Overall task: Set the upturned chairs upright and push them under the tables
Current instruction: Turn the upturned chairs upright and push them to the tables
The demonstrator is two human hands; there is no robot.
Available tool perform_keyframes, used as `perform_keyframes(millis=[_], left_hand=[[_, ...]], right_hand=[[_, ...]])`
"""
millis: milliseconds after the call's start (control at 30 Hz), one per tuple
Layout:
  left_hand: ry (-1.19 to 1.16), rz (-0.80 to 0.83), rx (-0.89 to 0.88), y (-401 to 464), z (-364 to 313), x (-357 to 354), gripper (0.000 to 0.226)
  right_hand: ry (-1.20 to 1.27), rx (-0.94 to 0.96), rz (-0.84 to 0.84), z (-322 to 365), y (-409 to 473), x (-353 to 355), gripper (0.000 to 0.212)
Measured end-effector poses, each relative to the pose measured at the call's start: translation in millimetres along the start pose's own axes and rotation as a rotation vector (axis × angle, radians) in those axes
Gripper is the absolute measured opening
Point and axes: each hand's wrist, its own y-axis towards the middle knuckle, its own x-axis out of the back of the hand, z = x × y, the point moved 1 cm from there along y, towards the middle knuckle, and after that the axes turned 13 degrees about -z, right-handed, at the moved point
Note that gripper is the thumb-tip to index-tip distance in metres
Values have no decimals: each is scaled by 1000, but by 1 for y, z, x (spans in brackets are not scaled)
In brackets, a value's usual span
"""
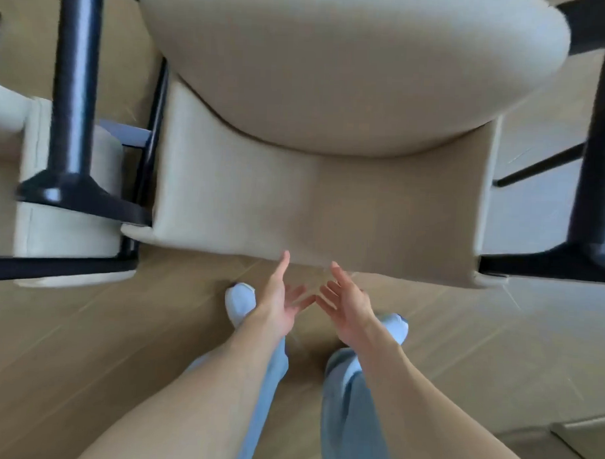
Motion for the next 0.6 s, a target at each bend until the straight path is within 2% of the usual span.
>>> perform_keyframes(millis=[133, 167, 267, 367, 433, 533, 600], left_hand=[[64, -2, -27, 87, 6, -26, 44], [72, -31, -59, 106, 4, -29, 49], [54, -114, -127, 170, -2, -36, 82], [-37, -136, -160, 216, -8, -40, 96], [-104, -127, -176, 232, -11, -41, 92], [-207, -97, -200, 253, -12, -42, 84], [-281, -52, -203, 259, -13, -43, 88]], right_hand=[[170, -64, 0, -25, 88, -16, 74], [195, -64, 1, -28, 108, -17, 78], [286, -45, -59, -33, 167, -9, 94], [365, 21, -41, -29, 209, -7, 81], [408, 67, 14, -25, 225, -6, 76], [490, 69, 81, -29, 243, -3, 78], [535, 55, 105, -31, 249, -1, 76]])
